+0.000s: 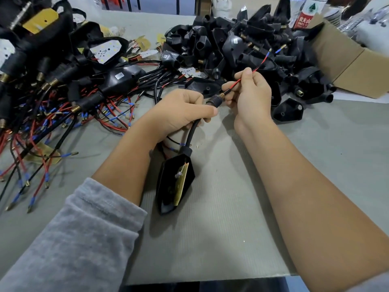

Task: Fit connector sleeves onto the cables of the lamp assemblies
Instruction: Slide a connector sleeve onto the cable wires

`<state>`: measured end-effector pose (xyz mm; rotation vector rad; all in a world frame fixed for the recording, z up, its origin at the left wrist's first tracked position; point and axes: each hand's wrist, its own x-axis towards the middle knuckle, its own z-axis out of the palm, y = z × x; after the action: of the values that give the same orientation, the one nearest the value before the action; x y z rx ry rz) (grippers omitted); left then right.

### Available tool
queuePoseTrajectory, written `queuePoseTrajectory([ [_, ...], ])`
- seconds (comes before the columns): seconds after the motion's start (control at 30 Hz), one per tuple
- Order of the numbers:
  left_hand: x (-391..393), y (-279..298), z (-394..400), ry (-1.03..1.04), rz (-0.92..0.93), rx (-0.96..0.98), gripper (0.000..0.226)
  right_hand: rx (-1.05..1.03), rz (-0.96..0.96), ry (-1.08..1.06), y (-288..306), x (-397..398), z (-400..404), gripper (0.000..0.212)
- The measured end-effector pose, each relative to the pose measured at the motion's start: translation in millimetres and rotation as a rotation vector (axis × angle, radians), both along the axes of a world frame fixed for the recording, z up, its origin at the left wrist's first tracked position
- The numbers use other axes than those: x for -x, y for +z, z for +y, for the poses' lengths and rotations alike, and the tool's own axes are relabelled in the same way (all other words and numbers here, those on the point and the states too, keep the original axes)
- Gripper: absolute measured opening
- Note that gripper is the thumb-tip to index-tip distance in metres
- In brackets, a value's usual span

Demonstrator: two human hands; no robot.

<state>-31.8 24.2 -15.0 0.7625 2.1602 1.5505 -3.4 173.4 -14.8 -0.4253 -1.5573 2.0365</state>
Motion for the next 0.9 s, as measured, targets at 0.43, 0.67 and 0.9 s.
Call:
queuePoseTrajectory([
  [0.43, 3.2, -2.2, 0.6, 0.001, -0.030, -0.039, 0.032, 0.253, 0.100, -0.085, -0.2, 3.8, 8.9, 0.029],
  [0.67, 4.1, -1.3, 4.0, 0.069, -0.068, -0.033, 0.034, 0.181, 0.060, 0.253, 3.8, 0.7, 0.8, 0.022],
  [0.9, 7.3, -2.8, 4.9, 0.062, -0.132, -0.120, 0.033, 0.024, 0.039, 0.251, 0.8, 1.2, -4.9, 0.020],
])
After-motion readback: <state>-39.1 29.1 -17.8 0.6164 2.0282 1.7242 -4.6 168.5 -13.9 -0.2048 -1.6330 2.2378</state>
